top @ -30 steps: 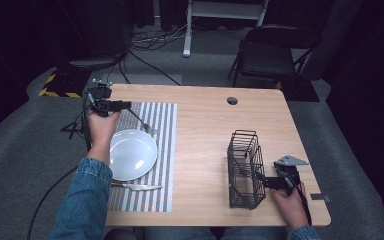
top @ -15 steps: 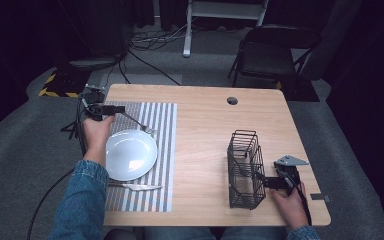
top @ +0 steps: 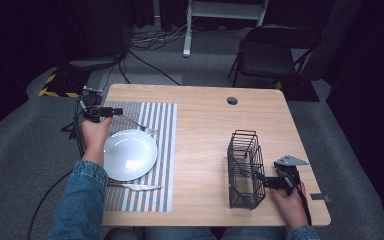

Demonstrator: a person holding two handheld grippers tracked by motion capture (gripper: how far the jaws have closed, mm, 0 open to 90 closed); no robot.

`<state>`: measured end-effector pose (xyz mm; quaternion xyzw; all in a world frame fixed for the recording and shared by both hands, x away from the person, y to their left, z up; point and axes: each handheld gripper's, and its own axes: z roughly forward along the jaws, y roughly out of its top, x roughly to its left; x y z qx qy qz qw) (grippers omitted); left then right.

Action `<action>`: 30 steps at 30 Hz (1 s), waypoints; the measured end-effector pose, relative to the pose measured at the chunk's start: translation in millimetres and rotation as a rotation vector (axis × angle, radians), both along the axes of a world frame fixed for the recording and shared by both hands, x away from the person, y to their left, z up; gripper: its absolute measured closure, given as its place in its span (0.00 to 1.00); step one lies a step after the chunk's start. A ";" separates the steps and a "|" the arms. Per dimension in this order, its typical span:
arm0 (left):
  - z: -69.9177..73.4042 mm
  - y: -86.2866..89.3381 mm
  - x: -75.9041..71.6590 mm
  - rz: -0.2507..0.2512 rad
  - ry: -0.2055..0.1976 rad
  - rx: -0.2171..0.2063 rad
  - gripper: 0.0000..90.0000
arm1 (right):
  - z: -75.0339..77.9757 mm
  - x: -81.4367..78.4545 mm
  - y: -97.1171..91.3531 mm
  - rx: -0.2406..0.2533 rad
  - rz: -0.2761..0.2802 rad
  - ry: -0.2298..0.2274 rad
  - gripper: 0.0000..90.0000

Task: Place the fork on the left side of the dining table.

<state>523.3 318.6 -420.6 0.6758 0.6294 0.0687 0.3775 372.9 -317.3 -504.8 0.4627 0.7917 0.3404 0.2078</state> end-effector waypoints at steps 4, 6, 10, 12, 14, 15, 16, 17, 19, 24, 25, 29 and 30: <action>-4.7 2.5 -0.1 0.008 0.006 0.008 0.52 | 0.0 0.0 0.0 0.000 0.000 0.000 0.13; -7.1 4.2 -0.6 0.010 0.010 0.009 0.52 | 0.0 0.0 0.0 0.000 0.000 0.000 0.13; -11.4 8.2 -1.9 0.018 0.017 0.013 0.52 | 0.0 0.0 0.0 0.000 0.000 0.000 0.13; -13.9 10.7 -2.2 0.025 0.018 0.012 0.52 | 0.0 0.0 0.0 0.000 -0.001 0.000 0.13; -16.2 13.4 -2.3 0.029 0.028 0.005 0.52 | 0.0 0.0 0.0 -0.001 -0.001 -0.001 0.13; -17.5 14.4 -2.0 0.031 0.030 0.005 0.52 | 0.0 0.0 0.0 -0.001 -0.001 -0.001 0.13; -18.8 15.2 -1.8 0.030 0.033 0.005 0.52 | 0.0 0.0 0.0 -0.001 -0.002 -0.001 0.13; -19.9 15.5 -1.6 0.033 0.039 0.004 0.52 | 0.0 0.0 0.0 -0.001 -0.002 -0.001 0.13; -22.8 16.6 -1.0 0.034 0.037 0.006 0.51 | 0.0 0.1 0.0 0.000 -0.003 -0.001 0.13; -29.6 18.6 0.5 0.043 0.049 -0.001 0.51 | 0.0 0.1 0.0 0.000 -0.004 0.000 0.13; -30.4 18.9 1.0 0.043 0.053 -0.002 0.51 | 0.0 0.1 0.0 0.000 -0.004 0.000 0.13; -31.9 19.2 5.3 0.046 0.050 0.004 0.51 | 0.0 0.1 0.0 0.000 -0.004 0.000 0.13; -32.5 18.7 6.9 0.048 0.049 0.002 0.50 | 0.0 0.1 0.0 0.000 -0.004 0.000 0.13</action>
